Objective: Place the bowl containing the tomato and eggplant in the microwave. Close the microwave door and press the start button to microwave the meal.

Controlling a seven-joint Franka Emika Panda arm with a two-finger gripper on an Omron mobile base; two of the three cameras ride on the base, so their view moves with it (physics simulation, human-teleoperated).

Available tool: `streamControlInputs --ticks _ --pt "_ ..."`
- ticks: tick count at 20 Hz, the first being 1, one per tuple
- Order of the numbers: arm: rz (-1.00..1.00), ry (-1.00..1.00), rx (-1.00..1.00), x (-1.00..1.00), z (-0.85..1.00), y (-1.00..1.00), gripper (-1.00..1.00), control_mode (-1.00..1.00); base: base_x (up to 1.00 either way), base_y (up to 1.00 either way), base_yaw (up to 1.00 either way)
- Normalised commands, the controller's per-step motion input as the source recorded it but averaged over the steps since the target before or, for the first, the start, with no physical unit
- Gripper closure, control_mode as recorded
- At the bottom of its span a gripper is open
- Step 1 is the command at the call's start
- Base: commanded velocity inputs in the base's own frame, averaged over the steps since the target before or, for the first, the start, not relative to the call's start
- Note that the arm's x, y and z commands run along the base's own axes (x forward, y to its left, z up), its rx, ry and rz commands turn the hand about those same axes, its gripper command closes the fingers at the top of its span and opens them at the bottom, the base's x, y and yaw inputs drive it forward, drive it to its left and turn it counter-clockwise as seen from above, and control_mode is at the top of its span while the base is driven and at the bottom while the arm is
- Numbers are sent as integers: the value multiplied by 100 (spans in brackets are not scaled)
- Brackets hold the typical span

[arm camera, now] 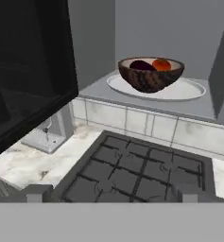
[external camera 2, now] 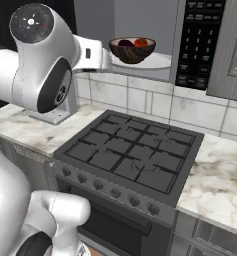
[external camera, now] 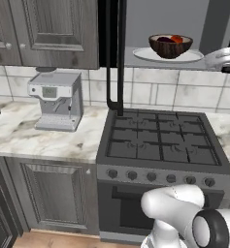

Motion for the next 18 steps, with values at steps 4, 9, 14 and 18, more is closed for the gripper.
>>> streamControlInputs --ticks 4,9,14,18 --pt "13 -6 -54 -94 -26 54 -100 -100 0 0 0" --pt "4 -22 -45 -86 -64 42 -100 -100 0 0 0" --pt "0 -5 -37 -58 -11 52 -100 -100 0 0 0" --pt "0 6 -32 -5 15 64 -100 -100 0 0 0"
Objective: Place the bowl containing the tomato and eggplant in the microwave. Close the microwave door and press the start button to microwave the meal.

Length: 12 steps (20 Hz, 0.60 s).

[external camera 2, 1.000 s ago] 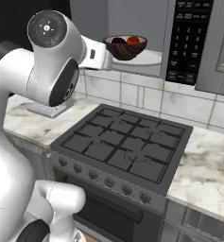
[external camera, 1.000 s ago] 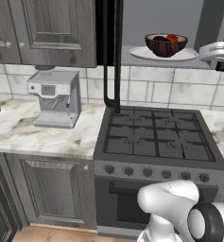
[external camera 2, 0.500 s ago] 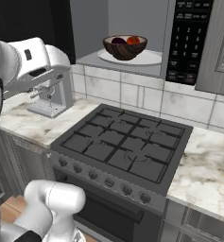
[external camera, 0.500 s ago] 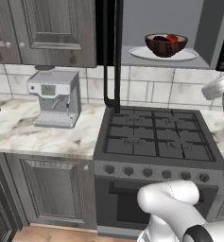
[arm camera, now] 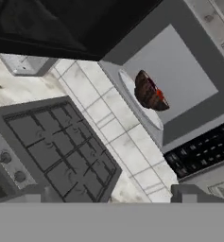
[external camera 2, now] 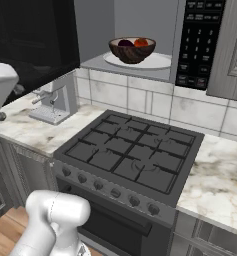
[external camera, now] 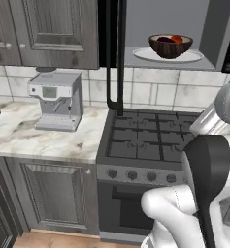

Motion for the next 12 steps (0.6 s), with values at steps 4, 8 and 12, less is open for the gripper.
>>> streamControlInputs --ticks 4,8,12 --pt "0 1 -31 0 8 75 -100 -100 0 0 0" --pt "0 -1 -30 0 0 82 -100 -100 0 0 0" --pt "0 -7 -30 0 0 85 -100 -100 0 0 0"
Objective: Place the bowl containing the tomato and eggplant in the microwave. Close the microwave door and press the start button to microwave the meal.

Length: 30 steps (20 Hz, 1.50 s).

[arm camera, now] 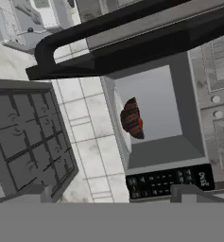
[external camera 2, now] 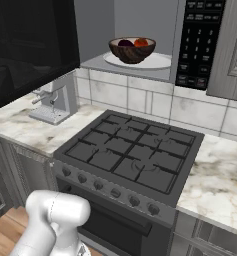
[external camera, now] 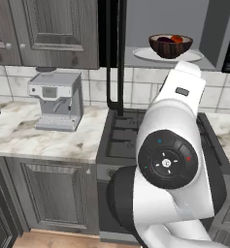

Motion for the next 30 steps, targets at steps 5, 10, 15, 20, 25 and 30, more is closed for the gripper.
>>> streamControlInputs --ticks 5,10,15,20,25,30 --pt "0 -3 -27 15 0 84 -100 -100 0 0 0" --pt "0 0 -21 42 0 81 -100 -100 0 0 0" --pt "-2 0 -17 55 0 68 -100 -100 0 0 0" --pt "-7 2 -7 70 0 39 -100 -100 0 0 0" --pt "-7 3 -1 76 0 16 -100 -100 0 0 0" --pt "-9 5 -2 81 0 9 -100 -100 0 0 0"
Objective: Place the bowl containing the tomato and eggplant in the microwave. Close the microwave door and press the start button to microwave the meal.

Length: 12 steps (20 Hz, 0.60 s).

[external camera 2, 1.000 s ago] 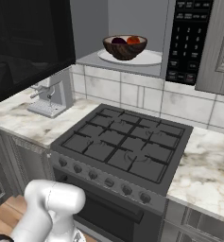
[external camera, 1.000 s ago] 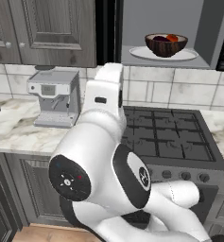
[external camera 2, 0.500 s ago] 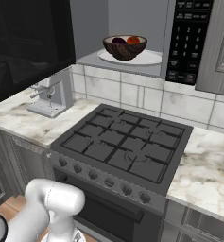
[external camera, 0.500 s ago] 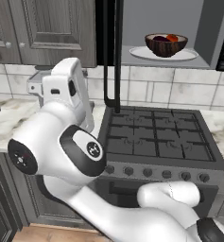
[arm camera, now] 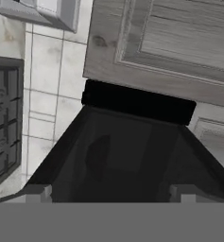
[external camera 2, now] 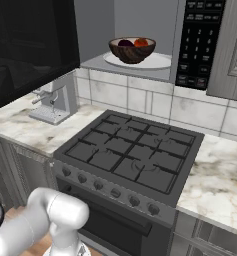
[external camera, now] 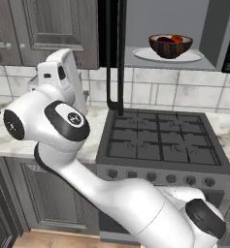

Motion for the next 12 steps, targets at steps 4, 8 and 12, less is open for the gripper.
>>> streamControlInputs --ticks 4,8,12 --pt "-18 2 -6 65 0 2 -100 -100 0 0 0" --pt "-31 0 -6 35 0 -16 -100 -100 0 0 0" --pt "-33 1 -4 28 0 -38 -100 -100 0 0 0"
